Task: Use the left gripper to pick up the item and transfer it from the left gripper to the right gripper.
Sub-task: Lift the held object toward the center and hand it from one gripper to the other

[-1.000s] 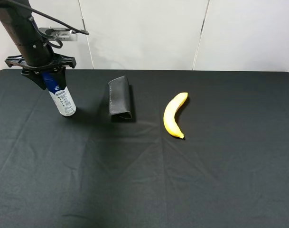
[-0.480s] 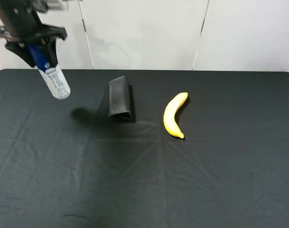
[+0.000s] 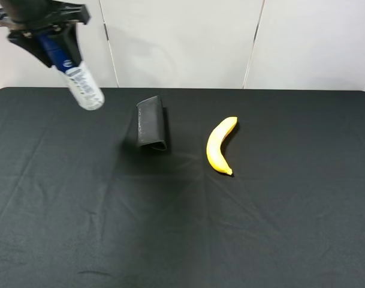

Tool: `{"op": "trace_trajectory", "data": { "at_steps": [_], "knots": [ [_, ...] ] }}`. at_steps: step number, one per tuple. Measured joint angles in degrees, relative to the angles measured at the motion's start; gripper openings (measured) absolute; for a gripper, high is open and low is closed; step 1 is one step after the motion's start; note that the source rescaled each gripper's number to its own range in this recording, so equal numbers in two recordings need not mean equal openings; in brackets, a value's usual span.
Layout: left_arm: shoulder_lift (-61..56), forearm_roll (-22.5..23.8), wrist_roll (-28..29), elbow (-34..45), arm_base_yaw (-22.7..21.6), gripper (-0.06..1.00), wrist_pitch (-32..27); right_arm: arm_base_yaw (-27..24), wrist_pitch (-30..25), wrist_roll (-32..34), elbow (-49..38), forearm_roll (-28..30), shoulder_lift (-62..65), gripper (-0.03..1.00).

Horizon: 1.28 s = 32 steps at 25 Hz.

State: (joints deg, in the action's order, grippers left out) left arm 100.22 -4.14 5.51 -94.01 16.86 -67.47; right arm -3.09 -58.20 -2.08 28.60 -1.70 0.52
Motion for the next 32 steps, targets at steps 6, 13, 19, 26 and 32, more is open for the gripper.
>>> {"op": "trace_trajectory", "data": {
  "at_steps": [6, 13, 19, 26, 32],
  "knots": [
    [0.00, -1.30, -0.49, 0.00, 10.39, 0.00, 1.25, 0.00, 0.00, 0.00, 0.00, 0.00, 0.00, 1.00],
    [0.18, -9.27, -2.16, 0.00, 18.80, 0.00, 7.26, 0.00, 0.00, 0.05, 0.00, 0.00, 0.00, 1.00],
    [4.16, -22.69, -9.19, 0.00, 20.82, 0.00, 10.52, 0.00, 0.00, -2.45, 0.00, -2.13, 0.00, 1.00],
    [8.74, -37.39, -18.46, 0.05, 20.82, 0.00, 11.89, 0.00, -0.13, -6.90, 3.04, -11.37, -8.09, 1.00],
    [9.55, -42.08, -21.65, 0.05, 20.82, 0.00, 11.96, 3.82, 6.74, -17.17, 4.74, -19.76, -19.69, 1.00]
  ]
}}
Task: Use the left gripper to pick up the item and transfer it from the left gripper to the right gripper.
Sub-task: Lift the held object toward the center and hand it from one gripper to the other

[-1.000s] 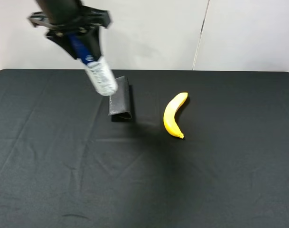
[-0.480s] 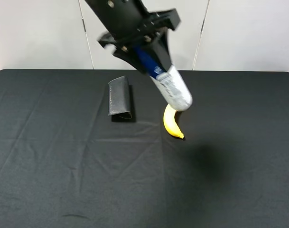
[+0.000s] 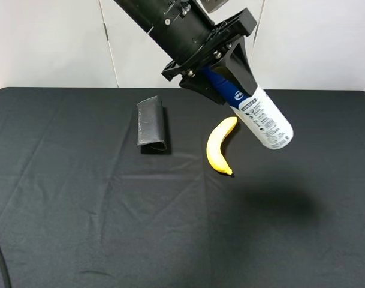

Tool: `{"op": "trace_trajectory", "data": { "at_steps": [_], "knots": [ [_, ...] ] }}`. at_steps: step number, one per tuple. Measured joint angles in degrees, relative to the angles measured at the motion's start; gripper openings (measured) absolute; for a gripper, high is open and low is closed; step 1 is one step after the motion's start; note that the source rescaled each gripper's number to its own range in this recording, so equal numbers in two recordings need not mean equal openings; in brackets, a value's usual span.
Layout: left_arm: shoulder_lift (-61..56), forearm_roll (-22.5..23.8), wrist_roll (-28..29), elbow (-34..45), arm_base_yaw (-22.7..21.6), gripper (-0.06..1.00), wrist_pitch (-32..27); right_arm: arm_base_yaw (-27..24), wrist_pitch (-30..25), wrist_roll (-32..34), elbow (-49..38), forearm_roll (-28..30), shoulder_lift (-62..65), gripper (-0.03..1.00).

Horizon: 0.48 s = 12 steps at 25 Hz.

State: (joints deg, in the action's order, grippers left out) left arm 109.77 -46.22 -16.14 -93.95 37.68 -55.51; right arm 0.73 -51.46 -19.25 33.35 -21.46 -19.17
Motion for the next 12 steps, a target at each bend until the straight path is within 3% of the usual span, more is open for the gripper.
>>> {"op": "trace_trajectory", "data": {
  "at_steps": [12],
  "knots": [
    [0.05, -0.27, -0.56, 0.00, 0.00, 0.00, 0.00, 20.70, 14.57, -13.58, -0.03, -1.01, -21.94, 1.00]
  ]
}}
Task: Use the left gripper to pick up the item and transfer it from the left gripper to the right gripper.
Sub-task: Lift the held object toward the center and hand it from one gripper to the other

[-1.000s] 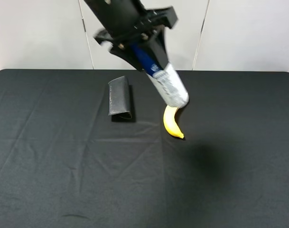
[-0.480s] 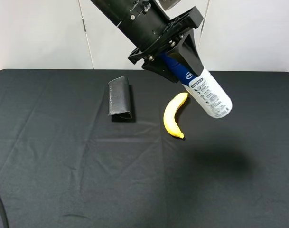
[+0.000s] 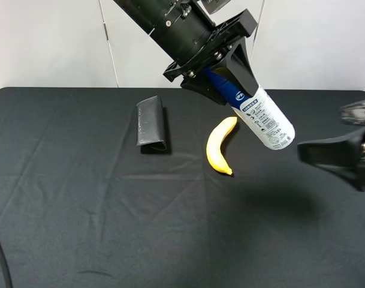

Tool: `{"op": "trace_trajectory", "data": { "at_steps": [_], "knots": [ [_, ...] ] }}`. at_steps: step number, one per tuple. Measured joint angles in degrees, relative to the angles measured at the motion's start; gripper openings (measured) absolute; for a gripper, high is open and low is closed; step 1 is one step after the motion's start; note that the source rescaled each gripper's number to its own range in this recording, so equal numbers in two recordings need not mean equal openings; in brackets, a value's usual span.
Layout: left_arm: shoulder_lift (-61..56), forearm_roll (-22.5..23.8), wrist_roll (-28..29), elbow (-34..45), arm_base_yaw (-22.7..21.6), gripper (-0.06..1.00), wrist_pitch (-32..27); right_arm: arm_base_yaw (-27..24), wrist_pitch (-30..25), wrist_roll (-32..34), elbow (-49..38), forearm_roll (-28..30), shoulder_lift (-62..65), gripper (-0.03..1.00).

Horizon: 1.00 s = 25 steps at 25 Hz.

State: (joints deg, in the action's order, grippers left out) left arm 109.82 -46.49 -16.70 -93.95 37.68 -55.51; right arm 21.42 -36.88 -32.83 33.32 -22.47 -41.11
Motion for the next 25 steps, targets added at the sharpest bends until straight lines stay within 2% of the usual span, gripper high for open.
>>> {"op": "trace_trajectory", "data": {
  "at_steps": [6, 18, 25],
  "knots": [
    [0.00, 0.00, -0.06, 0.00, 0.00, 0.00, 0.00, 5.45, 6.62, -0.99, 2.53, 2.18, -9.30, 1.00],
    [0.00, 0.00, -0.16, 0.00, 0.00, 0.00, 0.15, 6.11, 16.21, -2.51, 3.99, 2.42, -21.88, 1.00],
    [0.00, 0.00, -0.18, 0.00, 0.00, 0.00, 0.22, 6.11, 18.13, -4.59, 3.99, 0.49, -25.09, 1.00]
  ]
}}
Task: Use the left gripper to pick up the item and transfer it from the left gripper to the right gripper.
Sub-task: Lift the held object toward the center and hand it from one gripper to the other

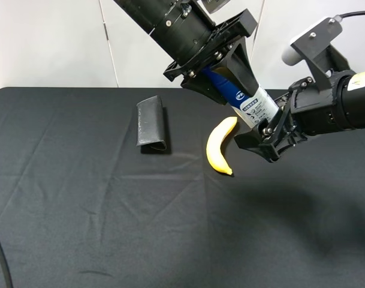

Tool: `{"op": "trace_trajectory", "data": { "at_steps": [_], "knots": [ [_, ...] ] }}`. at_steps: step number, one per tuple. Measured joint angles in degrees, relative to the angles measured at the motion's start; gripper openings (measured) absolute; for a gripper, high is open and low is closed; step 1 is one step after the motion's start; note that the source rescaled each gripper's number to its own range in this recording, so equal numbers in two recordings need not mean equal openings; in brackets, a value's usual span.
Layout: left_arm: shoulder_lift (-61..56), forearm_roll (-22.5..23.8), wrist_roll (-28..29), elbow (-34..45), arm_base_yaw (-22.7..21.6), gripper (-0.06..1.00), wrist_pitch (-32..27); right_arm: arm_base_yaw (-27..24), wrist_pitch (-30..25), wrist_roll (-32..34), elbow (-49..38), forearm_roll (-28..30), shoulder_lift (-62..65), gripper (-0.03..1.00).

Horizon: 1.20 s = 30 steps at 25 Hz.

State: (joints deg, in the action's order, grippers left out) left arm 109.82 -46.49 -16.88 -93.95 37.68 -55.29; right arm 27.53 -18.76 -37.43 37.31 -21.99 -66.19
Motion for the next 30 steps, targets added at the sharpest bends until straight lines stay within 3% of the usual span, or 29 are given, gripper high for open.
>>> {"op": "trace_trajectory", "data": {
  "at_steps": [10, 11, 12, 14, 15, 16, 30],
  "knots": [
    [0.00, 0.00, 0.00, 0.00, 0.00, 0.00, 0.00, 0.00, 1.33, -2.03, 0.00, -1.51, -0.04, 1.00],
    [0.00, 0.00, 0.00, 0.00, 0.00, 0.00, 0.00, 0.00, 1.33, -2.21, 0.00, -1.51, -0.04, 0.94],
    [0.00, 0.00, 0.00, 0.00, 0.00, 0.00, 0.00, 0.00, 1.33, -2.48, 0.00, -1.56, -0.04, 0.76],
    [0.00, 0.00, 0.00, 0.00, 0.00, 0.00, 0.05, 0.00, 1.26, -3.46, 0.00, -1.31, -0.04, 0.14],
    [0.00, 0.00, -0.05, 0.00, 0.00, 0.00, 0.11, 0.00, 1.08, -4.14, 0.00, -1.10, -0.04, 0.09],
    [0.00, 0.00, -0.05, 0.00, 0.00, 0.00, 0.11, 0.00, 0.93, -4.37, 0.00, -1.11, -0.04, 0.17],
    [0.00, 0.48, 0.05, 0.00, 0.00, 0.00, 0.40, 0.00, 0.99, -4.55, 0.00, -1.11, -0.04, 0.14]
  ]
}}
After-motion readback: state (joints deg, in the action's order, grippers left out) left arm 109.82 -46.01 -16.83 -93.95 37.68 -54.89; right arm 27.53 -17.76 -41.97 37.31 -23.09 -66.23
